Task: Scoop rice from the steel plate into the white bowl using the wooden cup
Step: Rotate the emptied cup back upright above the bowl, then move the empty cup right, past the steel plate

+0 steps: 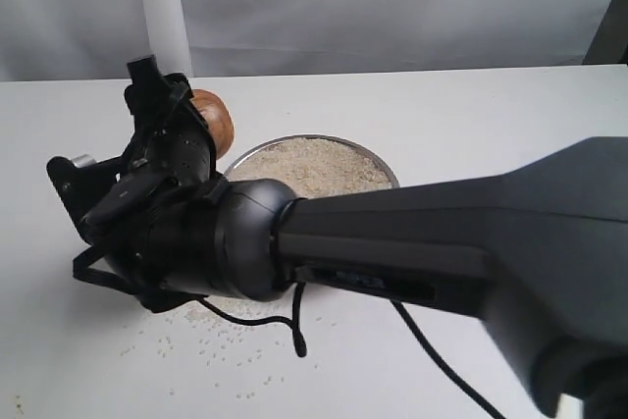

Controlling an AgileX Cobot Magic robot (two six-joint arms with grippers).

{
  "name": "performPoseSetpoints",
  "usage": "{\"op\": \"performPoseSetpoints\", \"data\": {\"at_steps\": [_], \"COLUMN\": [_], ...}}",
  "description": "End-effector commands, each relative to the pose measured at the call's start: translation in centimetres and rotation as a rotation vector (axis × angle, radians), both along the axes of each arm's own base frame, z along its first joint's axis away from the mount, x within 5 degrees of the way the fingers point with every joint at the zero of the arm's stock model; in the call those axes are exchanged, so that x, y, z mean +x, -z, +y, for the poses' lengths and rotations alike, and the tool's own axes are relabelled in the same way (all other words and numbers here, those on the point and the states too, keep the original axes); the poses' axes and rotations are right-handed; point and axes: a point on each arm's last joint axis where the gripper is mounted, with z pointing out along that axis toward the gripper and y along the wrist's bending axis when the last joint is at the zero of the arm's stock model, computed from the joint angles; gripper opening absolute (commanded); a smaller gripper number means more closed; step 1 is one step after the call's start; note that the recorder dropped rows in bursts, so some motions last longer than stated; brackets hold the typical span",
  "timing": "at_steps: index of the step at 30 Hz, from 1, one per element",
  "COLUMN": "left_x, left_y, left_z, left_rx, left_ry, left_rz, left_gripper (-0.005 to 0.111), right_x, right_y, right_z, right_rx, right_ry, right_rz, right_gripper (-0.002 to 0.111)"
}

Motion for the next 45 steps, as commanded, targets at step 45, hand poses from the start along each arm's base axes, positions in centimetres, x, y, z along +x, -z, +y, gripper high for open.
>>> {"op": "performPoseSetpoints", "data": {"at_steps": [45], "left_x": [0.0], "left_y": [-0.2], "left_z": [-0.1], "left_rx": [-0.006], "left_ry": [0.006], "left_rz": [-0.013], "left_gripper": [0.000], "right_x": [0.1], "right_y": [-5.6], "right_z": [-20.3], "right_rx": [0.929], "right_ry": [0.505], "right_rz": [0.235], "right_gripper": [0.000]}}
